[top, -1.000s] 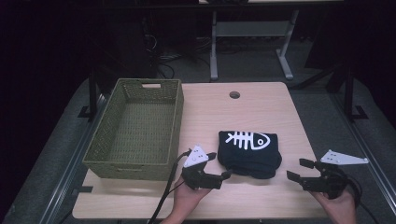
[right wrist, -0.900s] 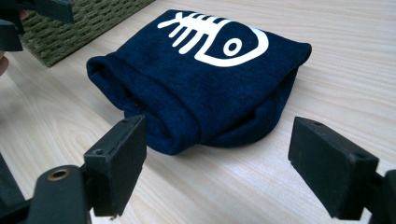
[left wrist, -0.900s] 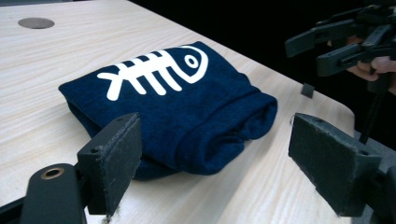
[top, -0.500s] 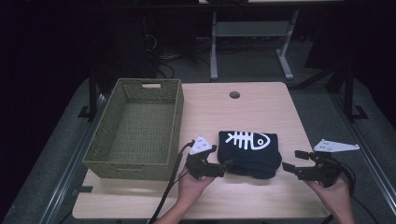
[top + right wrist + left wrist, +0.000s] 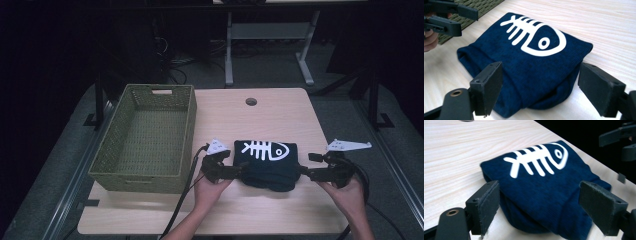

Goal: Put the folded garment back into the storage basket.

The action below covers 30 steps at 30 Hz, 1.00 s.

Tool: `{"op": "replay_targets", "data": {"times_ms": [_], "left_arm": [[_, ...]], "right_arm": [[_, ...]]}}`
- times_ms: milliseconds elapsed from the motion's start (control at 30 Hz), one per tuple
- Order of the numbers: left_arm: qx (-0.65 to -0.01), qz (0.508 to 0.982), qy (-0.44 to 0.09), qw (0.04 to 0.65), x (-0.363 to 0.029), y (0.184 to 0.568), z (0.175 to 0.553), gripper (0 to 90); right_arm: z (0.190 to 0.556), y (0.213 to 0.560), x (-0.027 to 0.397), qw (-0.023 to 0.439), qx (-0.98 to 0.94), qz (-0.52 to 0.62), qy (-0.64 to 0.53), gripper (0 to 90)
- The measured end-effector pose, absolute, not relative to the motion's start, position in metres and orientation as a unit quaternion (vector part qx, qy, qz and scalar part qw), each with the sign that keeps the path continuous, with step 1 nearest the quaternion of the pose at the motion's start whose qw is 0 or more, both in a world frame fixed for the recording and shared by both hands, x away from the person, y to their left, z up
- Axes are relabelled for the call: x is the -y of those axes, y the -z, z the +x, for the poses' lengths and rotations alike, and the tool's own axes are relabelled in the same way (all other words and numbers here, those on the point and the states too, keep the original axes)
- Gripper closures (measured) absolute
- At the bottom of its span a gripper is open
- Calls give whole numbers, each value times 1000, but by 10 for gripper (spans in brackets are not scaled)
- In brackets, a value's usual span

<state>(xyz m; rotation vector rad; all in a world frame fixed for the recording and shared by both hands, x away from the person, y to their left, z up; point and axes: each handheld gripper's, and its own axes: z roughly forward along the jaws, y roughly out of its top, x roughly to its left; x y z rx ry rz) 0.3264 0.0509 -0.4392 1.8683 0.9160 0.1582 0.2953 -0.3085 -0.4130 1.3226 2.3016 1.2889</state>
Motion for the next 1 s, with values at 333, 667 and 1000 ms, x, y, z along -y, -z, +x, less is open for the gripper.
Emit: {"op": "replay_targets", "data": {"times_ms": [333,667,1000], "left_arm": [[-418,772,-43,477,-51,454,347,171],[-457,759,-17,463,-41,468,355,209],[-463,765,-1,448,-36,475,359,266]], "right_arm": [[323,422,303,78,-777,474,-407,202],[334,436,296,57,-770,496,-397,218],[341,454,295,43,-774,515,-367,304]]}}
